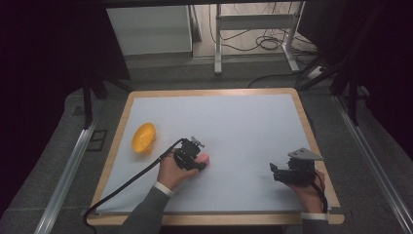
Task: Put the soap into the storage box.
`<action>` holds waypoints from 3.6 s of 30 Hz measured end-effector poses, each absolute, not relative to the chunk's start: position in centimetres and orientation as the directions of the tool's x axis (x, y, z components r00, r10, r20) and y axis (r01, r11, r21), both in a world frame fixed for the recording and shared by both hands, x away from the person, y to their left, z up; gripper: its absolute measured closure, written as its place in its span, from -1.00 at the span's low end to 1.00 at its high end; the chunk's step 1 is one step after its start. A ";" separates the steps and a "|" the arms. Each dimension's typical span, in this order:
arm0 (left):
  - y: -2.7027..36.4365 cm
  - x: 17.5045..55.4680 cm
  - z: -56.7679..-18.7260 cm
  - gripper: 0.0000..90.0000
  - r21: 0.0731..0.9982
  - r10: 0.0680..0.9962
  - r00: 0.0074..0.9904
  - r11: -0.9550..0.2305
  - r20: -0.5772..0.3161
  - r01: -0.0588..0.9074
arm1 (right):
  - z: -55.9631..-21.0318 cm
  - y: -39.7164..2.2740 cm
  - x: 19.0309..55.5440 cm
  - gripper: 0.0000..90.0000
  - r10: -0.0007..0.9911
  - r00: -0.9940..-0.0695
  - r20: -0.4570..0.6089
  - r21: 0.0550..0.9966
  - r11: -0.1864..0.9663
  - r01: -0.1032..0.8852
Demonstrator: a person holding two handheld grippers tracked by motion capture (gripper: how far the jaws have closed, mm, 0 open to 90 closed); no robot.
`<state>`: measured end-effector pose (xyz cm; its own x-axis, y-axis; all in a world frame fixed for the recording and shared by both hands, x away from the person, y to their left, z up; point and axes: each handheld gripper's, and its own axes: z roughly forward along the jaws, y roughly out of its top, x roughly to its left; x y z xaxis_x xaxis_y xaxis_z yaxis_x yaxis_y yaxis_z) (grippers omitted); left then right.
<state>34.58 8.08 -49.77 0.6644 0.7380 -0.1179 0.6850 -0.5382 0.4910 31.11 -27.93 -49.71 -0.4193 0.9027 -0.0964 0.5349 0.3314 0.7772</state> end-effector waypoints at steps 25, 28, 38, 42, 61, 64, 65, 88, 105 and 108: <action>9.7 34.0 -48.5 0.34 0.549 0.731 0.672 -0.516 -0.117 0.658 | -49.8 -28.2 31.2 -0.80 0.906 -0.412 -0.094 0.774 0.327 0.542; 9.9 33.9 -48.3 0.34 0.557 0.728 0.674 -0.511 -0.124 0.654 | -49.9 -28.1 31.2 -0.80 0.905 -0.415 -0.097 0.771 0.331 0.544; 10.5 33.7 -47.5 0.34 0.589 0.737 0.665 -0.488 -0.118 0.645 | -50.0 -28.1 31.3 -0.80 0.904 -0.415 -0.101 0.769 0.336 0.544; 10.7 33.6 -47.1 0.34 0.601 0.739 0.664 -0.479 -0.116 0.639 | -50.1 -28.1 31.3 -0.80 0.904 -0.416 -0.102 0.768 0.337 0.545; 12.6 33.1 -45.2 0.34 0.623 0.747 0.656 -0.462 -0.110 0.631 | -49.9 -28.0 31.1 -0.79 0.904 -0.414 -0.104 0.775 0.334 0.536; 13.1 33.1 -45.0 0.34 0.630 0.747 0.656 -0.459 -0.108 0.626 | -49.9 -28.0 31.1 -0.79 0.905 -0.411 -0.105 0.774 0.334 0.538; 13.2 33.1 -44.9 0.34 0.633 0.748 0.654 -0.453 -0.113 0.628 | -49.9 -28.0 31.2 -0.80 0.906 -0.411 -0.104 0.773 0.334 0.539; 15.0 33.5 -44.3 0.34 0.644 0.773 0.623 -0.418 -0.118 0.640 | -50.2 -28.0 31.2 -0.80 0.904 -0.412 -0.111 0.766 0.342 0.545; 15.8 33.8 -43.8 0.34 0.656 0.789 0.605 -0.398 -0.112 0.641 | -50.2 -28.1 31.3 -0.80 0.905 -0.411 -0.109 0.765 0.340 0.547; 15.9 33.8 -43.7 0.34 0.656 0.792 0.600 -0.395 -0.110 0.643 | -50.2 -28.3 31.3 -0.80 0.906 -0.410 -0.108 0.764 0.340 0.549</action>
